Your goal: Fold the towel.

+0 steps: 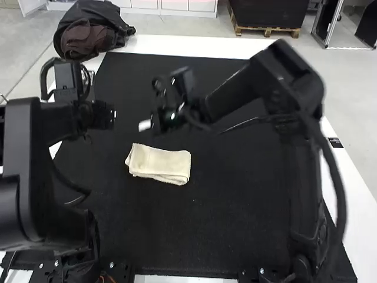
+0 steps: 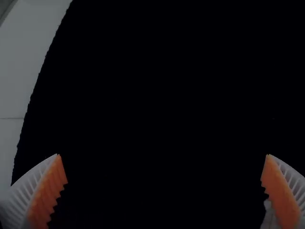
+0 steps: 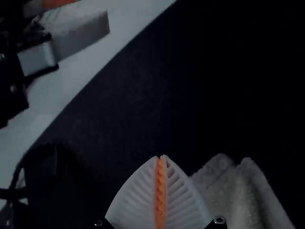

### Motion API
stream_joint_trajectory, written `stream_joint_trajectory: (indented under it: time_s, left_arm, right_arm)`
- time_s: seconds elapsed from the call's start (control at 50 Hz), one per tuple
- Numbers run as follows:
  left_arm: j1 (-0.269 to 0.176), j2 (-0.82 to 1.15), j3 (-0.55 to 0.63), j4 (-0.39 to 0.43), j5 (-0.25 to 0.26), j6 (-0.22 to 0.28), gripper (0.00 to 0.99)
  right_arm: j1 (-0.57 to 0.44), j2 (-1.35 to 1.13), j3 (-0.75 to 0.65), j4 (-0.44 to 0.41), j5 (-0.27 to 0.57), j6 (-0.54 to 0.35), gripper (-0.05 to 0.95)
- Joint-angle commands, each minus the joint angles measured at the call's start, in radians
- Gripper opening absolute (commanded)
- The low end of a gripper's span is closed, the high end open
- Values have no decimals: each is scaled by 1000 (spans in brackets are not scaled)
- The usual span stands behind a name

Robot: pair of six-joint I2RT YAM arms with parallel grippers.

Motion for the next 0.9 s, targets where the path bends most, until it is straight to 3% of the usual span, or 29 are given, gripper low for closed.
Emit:
stream_joint_trajectory:
  time_s: [0.0,0.3,0.42,0.62,0.66,0.8,0.88]
  left_arm:
    - [-19,-27,71,-9,20,-14,957]
    - [-111,-62,173,-65,18,-52,959]
    - [-165,-85,192,-26,6,-60,959]
    - [-235,-157,222,2,-22,-82,959]
    - [-254,-191,222,4,-26,-82,959]
    - [-323,-286,216,11,-29,-97,961]
    - [-329,-331,212,8,-23,-98,961]
  right_arm:
    - [-50,-117,-6,1,6,20,-16]
    - [-200,-379,-84,2,31,27,-8]
    - [-266,-505,-133,19,100,-7,-2]
    - [-413,-719,-247,103,109,7,44]
    - [-444,-775,-274,126,117,10,93]
    - [-525,-928,-337,146,112,43,144]
    - [-580,-1025,-379,166,98,72,144]
